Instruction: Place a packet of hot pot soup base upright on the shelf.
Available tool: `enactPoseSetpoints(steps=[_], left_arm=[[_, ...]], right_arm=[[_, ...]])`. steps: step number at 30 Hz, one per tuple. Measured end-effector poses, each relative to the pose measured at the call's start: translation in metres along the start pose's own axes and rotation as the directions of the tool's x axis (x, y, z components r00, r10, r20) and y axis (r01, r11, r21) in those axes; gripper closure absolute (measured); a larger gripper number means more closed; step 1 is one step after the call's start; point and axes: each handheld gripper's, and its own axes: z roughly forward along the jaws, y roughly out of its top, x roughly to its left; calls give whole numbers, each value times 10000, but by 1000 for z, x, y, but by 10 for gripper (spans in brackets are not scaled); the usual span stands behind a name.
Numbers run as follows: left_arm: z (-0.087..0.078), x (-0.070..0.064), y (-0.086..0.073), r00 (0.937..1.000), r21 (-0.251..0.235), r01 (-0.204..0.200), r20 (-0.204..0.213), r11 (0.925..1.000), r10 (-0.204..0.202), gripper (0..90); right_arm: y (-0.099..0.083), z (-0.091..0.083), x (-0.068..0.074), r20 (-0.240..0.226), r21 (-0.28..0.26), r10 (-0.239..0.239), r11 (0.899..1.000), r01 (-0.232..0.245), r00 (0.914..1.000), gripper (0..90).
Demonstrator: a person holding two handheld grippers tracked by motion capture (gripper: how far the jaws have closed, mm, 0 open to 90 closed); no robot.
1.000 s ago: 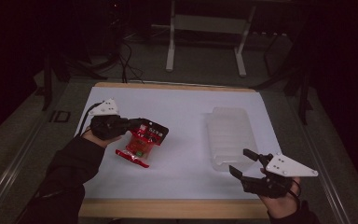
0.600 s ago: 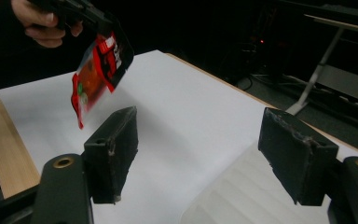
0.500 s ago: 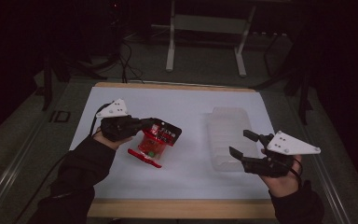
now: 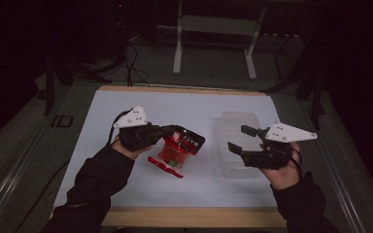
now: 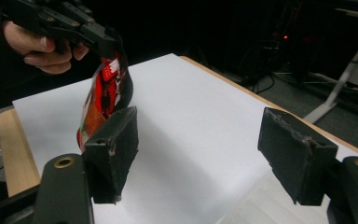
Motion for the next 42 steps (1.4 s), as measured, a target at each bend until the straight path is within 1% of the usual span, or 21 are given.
enactPoseSetpoints(steps=[1, 3, 4, 5, 8, 9, 12, 14, 15, 16, 18, 21, 23, 24, 25, 30, 32, 33, 36, 40, 42], left_arm=[[0, 0, 0, 10000, 0, 0, 0, 10000, 0, 889], [9, -4, 0, 9999, -172, 9, 106, 9999, -7, 888], [11, -5, 0, 9997, -196, 43, 244, 9998, -38, 888], [13, -6, 0, 9998, -216, -28, 200, 9998, 32, 888], [20, -8, 0, 9999, -288, 34, 140, 9996, -30, 888], [21, -8, 0, 9997, -376, 82, 228, 9993, -73, 888], [25, -9, 0, 9998, -493, 88, 188, 9987, -78, 888], [28, -10, 0, 9996, -611, 120, 252, 9981, -105, 888], [31, -11, 1, 9994, -791, 175, 324, 9967, -149, 888], [32, -12, 1, 9997, -863, 91, 222, 9962, -72, 888], [35, -13, 2, 9996, -1026, 121, 267, 9947, -94, 888], [38, -14, 2, 9995, -1287, 186, 272, 9915, -153, 887], [39, -15, 3, 9994, -1338, 224, 283, 9908, -188, 887], [40, -15, 2, 9995, -1416, 222, 234, 9897, -190, 887], [41, -15, 3, 9993, -1433, 259, 315, 9893, -216, 887], [44, -18, 3, 9990, -1506, 233, 400, 9883, -175, 886], [46, -19, 3, 9991, -1469, 193, 411, 9890, -134, 886], [47, -19, 3, 9987, -1465, 259, 482, 9889, -190, 886], [48, -18, 4, 9987, -1361, 262, 469, 9904, -200, 885], [48, -18, 7, 9982, -1249, 344, 538, 9916, -278, 883], [48, -18, 8, 9979, -1225, 362, 569, 9918, -294, 880]], right_arm=[[1, 4, 0, -44, 47, -8, 10000, 8, 10000, 286], [2, 12, 1, -265, 101, 3, 9999, 0, 9996, 287], [2, 14, 2, -337, 113, 30, 9999, -27, 9994, 289], [3, 17, 2, -417, 135, 67, 9999, -61, 9991, 296], [3, 25, 3, -654, 228, 146, 9997, -131, 9978, 299], [3, 27, 4, -772, 253, 134, 9996, -114, 9969, 302], [1, 34, 6, -1057, 327, 229, 9993, -195, 9941, 324], [1, 37, 7, -1107, 349, 264, 9991, -226, 9935, 333], [-1, 41, 8, -1220, 458, 223, 9988, -168, 9923, 383], [-2, 43, 9, -1270, 491, 178, 9987, -117, 9917, 424], [-2, 47, 10, -1371, 610, 18, 9981, 66, 9906, 471], [-2, 49, 10, -1490, 685, 7, 9976, 96, 9888, 555], [-1, 48, 10, -1579, 670, -7, 9977, 115, 9875, 619], [-1, 48, 9, -1516, 586, -42, 9982, 132, 9884, 648], [-1, 47, 9, -1550, 596, -26, 9982, 120, 9879, 690], [2, 46, 7, -1557, 772, -70, 9968, 192, 9878, 779], [3, 46, 5, -1716, 864, -34, 9961, 185, 9852, 826], [3, 46, 3, -1727, 875, -136, 9957, 291, 9849, 859], [3, 47, -1, -1931, 984, -260, 9941, 457, 9808, 898], [6, 47, -7, -2355, 1063, -382, 9922, 648, 9711, 900], [7, 46, -8, -2398, 1065, -490, 9914, 764, 9696, 900]])
